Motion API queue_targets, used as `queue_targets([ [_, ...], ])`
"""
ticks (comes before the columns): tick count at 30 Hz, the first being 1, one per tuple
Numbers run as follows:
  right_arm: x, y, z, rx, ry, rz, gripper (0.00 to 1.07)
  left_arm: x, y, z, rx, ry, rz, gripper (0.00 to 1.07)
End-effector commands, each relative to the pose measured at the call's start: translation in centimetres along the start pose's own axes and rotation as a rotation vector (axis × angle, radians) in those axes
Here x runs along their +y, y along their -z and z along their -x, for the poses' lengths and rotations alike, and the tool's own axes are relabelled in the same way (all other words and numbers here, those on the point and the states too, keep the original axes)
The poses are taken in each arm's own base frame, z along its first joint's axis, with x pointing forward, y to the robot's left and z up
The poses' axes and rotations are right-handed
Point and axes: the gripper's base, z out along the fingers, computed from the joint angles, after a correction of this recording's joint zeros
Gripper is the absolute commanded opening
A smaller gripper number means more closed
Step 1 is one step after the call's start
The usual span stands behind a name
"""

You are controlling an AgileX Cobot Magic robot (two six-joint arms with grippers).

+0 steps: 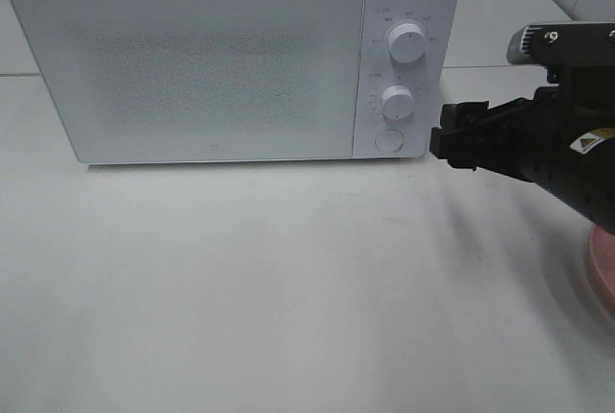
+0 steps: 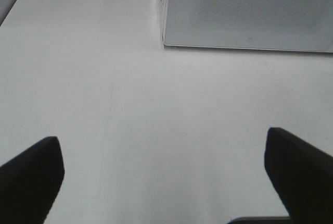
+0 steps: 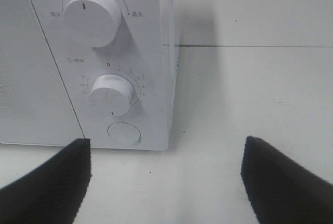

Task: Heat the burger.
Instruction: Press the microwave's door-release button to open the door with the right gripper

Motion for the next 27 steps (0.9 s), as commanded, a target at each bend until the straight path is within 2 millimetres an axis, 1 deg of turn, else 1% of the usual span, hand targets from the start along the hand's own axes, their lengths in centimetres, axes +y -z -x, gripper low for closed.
queue_targets([
  [1, 1.0, 0.0, -0.5, -0.065, 0.023, -0.050, 0.76, -0.1, 0.3, -0.1, -0.036, -0.004, -0.010, 1.00],
  [3, 1.3, 0.0, -0.7, -0.073, 0.026, -0.057, 0.76, -0.1, 0.3, -0.1, -0.036, -0.004, -0.010, 1.00],
  [5, 2.2, 0.0, -1.3, -0.099, 0.050, -0.063, 0.76, -0.1, 0.3, -0.1, -0.036, -0.004, -0.010, 1.00],
  [7, 2.4, 0.0, -1.4, -0.111, 0.060, -0.061, 0.76, -0.1, 0.3, -0.1, -0.036, -0.004, -0.010, 1.00],
  [8, 3.0, 0.1, -1.7, -0.138, 0.078, -0.055, 0.76, -0.1, 0.3, -0.1, -0.036, -0.004, -0.010, 1.00],
  [15, 3.9, 0.4, -2.4, -0.193, 0.066, -0.091, 0.76, -0.1, 0.3, -0.1, -0.036, -0.004, -0.010, 1.00],
  [18, 4.7, 0.6, -3.0, -0.194, 0.072, -0.073, 0.76, -0.1, 0.3, -0.1, -0.036, -0.004, -0.010, 1.00],
  [27, 4.9, 0.7, -3.3, -0.184, 0.049, -0.067, 0.76, -0.1, 0.3, -0.1, -0.036, -0.004, -0.010, 1.00],
])
